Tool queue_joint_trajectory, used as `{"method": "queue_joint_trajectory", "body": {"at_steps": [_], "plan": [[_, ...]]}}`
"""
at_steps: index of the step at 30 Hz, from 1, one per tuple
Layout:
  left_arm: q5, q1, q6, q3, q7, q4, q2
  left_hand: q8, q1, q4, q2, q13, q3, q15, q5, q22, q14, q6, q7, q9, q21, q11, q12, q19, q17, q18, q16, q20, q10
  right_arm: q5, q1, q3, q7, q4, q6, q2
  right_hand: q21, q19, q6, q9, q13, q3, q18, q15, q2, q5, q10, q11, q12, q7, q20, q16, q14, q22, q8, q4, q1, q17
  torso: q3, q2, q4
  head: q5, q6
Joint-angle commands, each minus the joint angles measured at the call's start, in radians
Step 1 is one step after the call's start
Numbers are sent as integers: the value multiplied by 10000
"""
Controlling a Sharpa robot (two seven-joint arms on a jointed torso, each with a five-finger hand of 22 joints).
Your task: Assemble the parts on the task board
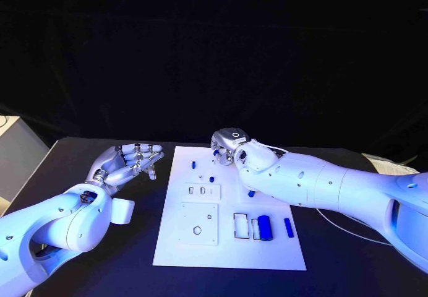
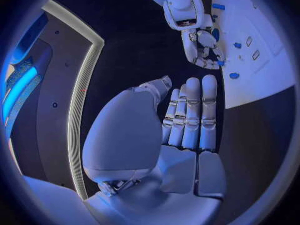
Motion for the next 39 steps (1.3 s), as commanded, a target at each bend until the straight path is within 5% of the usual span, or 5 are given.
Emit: {"method": "queue_joint_trajectory", "body": {"at_steps": [1, 10, 14, 34, 39], "plan": [[8, 5, 14, 10, 121, 16, 12, -54, -58, 20, 53, 1, 50, 1, -8, 9, -26, -73, -10, 9, 35, 1, -25, -87, 10, 149, 62, 15, -88, 5, -9, -16, 189, -2, 390, 10, -208, -110, -146, 27, -104, -49, 36, 117, -125, -84, -263, 52, 32, 29, 88, -122, 189, -220, -94, 91, -170, -187, 1, 8, -1, -3, 0], [8, 4, 18, 10, 112, 2, -4, -54, -58, 20, 53, 1, 50, 1, -8, 9, -26, -73, -10, 9, 35, 1, -25, -87, 10, 149, 62, 15, -88, 74, -9, -25, 187, 168, 32, -166, -865, -273, -714, -62, -430, -2507, 170, 301, 312, -347, -2260, 277, 63, -2, 278, -370, 62, -926, -677, 413, 644, -862, 6, 10, -18, 11, 18], [11, 4, 11, 10, 116, -41, -16, -54, -58, 20, 53, 1, 50, 1, -8, 9, -26, -73, -10, 9, 35, 1, -25, -87, 10, 149, 62, 15, -88, 115, -9, -26, 117, 547, -214, -452, -1366, -360, -706, -169, -427, -4432, 262, 402, 329, -50, -2896, 411, 66, -119, 362, -482, -16, -1450, -955, 1924, 1942, -1260, 16, 7, -27, 18, 39], [116, -49, 161, 7, 154, -363, -8, -50, -88, 13, 47, 5, 66, 3, -10, 28, -34, -70, -7, 21, 72, 2, -17, -109, 14, 150, 82, 19, -87, 2709, 331, 151, 749, 3425, -311, -3565, -980, -27, -346, -34, 597, -3695, 144, -273, -28, 63, 1749, -449, 1731, -207, -217, -57, 204, -774, -985, 2739, 1745, -488, 267, -78, -380, 28, 304], [126, -79, 220, 6, 151, -426, 27, -50, -88, 13, 47, 5, 66, 3, -10, 28, -34, -70, -7, 21, 72, 2, -17, -109, 14, 150, 82, 19, -87, 3091, 356, 155, 623, 3136, 292, -3692, 36, 306, -518, 153, 11826, -4411, -101, -252, -21, 469, 2410, -445, 12666, -189, -276, 641, 482, 596, -840, 2754, 1379, 1087, 320, -103, -405, 90, 291]]}}
